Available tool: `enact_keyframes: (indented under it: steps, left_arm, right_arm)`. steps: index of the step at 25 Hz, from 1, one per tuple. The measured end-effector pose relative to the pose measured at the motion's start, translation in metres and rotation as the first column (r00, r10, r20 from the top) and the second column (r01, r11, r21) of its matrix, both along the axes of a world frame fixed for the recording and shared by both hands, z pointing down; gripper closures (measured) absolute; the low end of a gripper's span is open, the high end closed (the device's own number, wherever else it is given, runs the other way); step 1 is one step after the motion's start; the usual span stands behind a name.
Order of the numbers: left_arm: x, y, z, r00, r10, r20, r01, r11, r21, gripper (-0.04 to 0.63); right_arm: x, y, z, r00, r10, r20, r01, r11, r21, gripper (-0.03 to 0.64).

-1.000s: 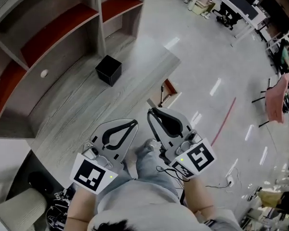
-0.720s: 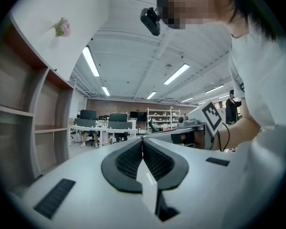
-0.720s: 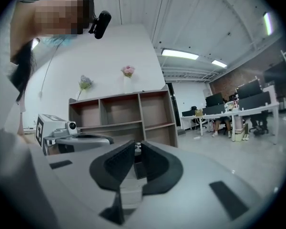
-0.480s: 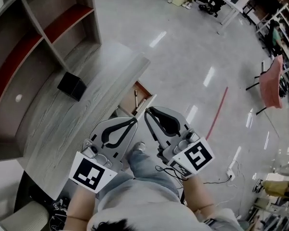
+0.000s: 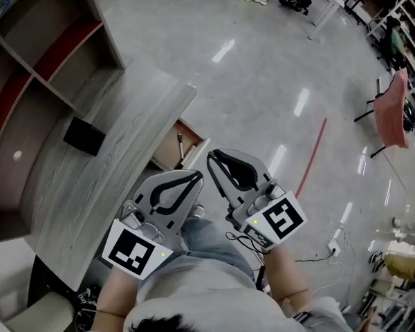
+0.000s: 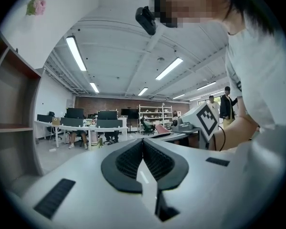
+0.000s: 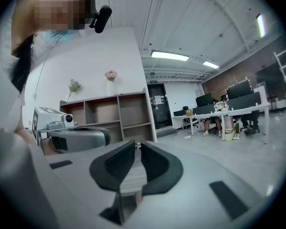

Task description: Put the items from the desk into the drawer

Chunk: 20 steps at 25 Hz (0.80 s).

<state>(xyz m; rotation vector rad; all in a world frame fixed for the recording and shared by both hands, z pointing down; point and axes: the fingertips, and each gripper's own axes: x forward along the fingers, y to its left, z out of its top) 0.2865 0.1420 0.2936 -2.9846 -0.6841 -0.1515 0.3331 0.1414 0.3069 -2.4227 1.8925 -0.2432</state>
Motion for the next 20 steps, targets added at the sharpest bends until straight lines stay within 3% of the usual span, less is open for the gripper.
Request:
enact_keyframes:
  steps: [11,20]
  left_arm:
    - [0.035,-0.021,0.012,0.995,0.088,0.049,-0.088,0.996,-0.014,0.584]
    - [0.056,-0.062,0.042,0.982,0.154,0.113,-0.151,0.988,-0.040,0.584]
  right_arm:
    - [0.036,-0.023,0.036,0.993,0.098,0.065,-0.095,0.994,-0.047,0.566]
    - [0.060,-0.059,0.111,0.968,0.198,0.155,-0.171,0.970,-0.172,0.566]
